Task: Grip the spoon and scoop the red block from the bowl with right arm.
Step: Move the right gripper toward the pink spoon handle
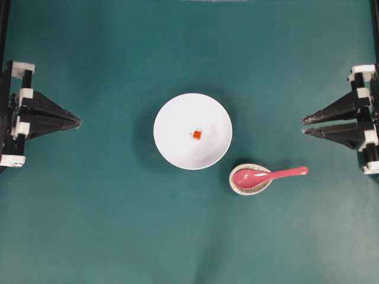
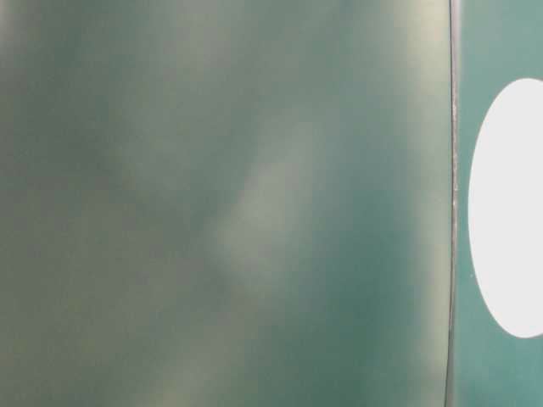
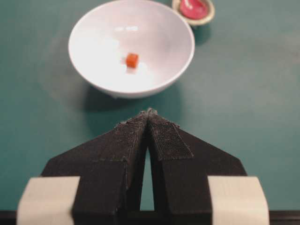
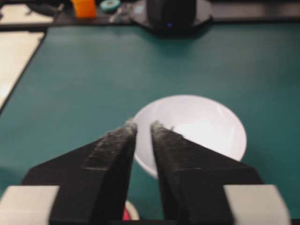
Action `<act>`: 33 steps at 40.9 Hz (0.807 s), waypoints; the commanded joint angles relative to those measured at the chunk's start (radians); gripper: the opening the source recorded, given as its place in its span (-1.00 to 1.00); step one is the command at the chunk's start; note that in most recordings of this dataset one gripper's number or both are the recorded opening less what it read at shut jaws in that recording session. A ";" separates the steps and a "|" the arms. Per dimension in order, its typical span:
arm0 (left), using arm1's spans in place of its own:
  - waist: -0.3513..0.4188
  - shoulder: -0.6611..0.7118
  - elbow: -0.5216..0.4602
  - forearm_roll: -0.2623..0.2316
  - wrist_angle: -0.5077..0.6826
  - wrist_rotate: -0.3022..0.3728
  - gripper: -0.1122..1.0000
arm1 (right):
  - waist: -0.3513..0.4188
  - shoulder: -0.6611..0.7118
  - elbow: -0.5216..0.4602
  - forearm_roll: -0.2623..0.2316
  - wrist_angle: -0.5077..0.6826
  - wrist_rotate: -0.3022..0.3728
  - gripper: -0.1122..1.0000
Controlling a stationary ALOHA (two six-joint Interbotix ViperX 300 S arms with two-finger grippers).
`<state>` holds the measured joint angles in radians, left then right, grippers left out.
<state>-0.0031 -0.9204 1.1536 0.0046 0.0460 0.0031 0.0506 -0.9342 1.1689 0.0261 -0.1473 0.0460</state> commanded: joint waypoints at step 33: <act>0.000 0.037 -0.025 0.002 0.009 0.000 -0.80 | 0.061 0.054 0.046 0.003 0.003 0.000 0.20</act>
<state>-0.0031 -0.8882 1.1536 0.0046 0.0614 0.0015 0.0936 -0.8958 1.2149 0.0261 -0.1074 0.0460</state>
